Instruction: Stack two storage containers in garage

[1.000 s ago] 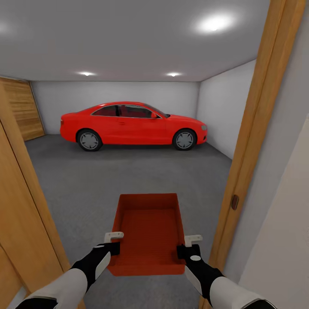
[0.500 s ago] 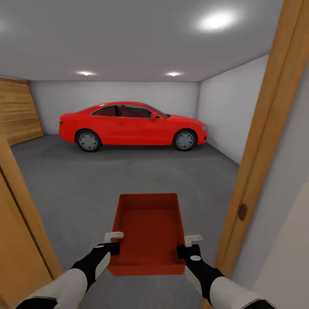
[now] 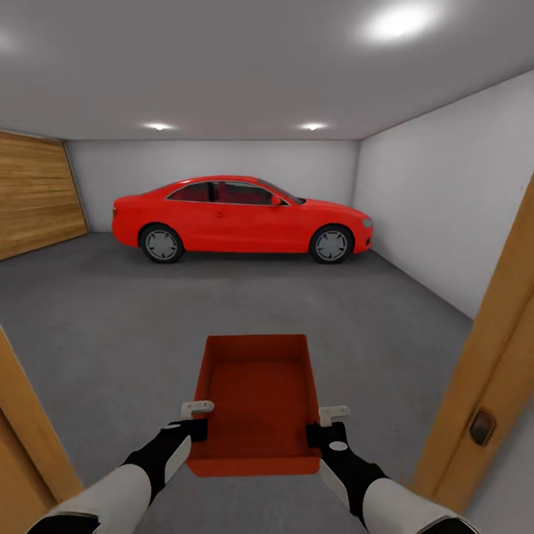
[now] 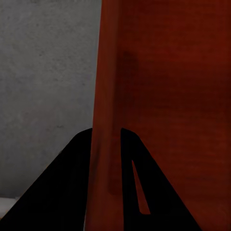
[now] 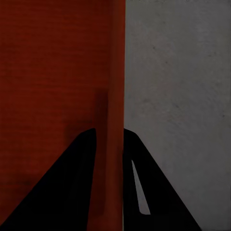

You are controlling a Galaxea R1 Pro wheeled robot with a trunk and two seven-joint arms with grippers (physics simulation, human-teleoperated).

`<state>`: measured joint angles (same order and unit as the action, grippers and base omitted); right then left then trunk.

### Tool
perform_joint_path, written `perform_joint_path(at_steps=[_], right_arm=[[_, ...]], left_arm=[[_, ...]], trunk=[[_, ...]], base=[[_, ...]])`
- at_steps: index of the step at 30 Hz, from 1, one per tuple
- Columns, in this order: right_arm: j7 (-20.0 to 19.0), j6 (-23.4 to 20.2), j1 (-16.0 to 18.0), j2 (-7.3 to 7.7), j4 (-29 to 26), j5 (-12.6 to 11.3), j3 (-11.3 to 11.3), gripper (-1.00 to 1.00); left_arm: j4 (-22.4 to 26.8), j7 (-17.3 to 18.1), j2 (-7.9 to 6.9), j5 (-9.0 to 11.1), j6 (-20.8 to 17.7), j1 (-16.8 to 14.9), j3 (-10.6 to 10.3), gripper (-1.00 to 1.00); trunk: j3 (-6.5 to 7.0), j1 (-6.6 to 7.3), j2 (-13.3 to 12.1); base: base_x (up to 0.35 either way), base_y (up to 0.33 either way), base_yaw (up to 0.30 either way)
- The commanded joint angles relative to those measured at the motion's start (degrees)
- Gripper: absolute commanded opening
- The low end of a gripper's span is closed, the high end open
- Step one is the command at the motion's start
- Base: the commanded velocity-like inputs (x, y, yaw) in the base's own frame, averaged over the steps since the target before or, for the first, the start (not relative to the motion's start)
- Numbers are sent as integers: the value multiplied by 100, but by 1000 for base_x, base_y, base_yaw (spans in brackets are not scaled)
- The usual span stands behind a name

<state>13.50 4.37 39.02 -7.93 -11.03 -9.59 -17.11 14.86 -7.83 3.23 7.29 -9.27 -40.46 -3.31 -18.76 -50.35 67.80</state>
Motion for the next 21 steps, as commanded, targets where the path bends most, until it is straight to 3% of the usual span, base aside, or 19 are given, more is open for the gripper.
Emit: perform_joint_path(at_steps=[1, 11, 17, 21], right_arm=[[-5, 20, 0, 2, 13, -131, -55, -100], [-5, 20, 0, 2, 13, -131, -55, -100], [-5, 20, 0, 2, 13, -131, -55, -100], [-5, 20, 0, 2, 13, -131, -55, -100]], left_arm=[[103, -500, -57, -71, 286, -6, 155, -100], [104, -500, -51, -75, 286, -6, 149, -100], [102, -500, -50, -74, 286, -6, 147, -100], [97, -500, -50, -77, 286, -6, 147, -100]], trunk=[[-8, -3, 4], [-8, -3, 4], [-8, -3, 4], [-8, -3, 4]], base=[[321, 0, 1], [317, 0, 0], [68, 8, 0], [96, 182, 0]])
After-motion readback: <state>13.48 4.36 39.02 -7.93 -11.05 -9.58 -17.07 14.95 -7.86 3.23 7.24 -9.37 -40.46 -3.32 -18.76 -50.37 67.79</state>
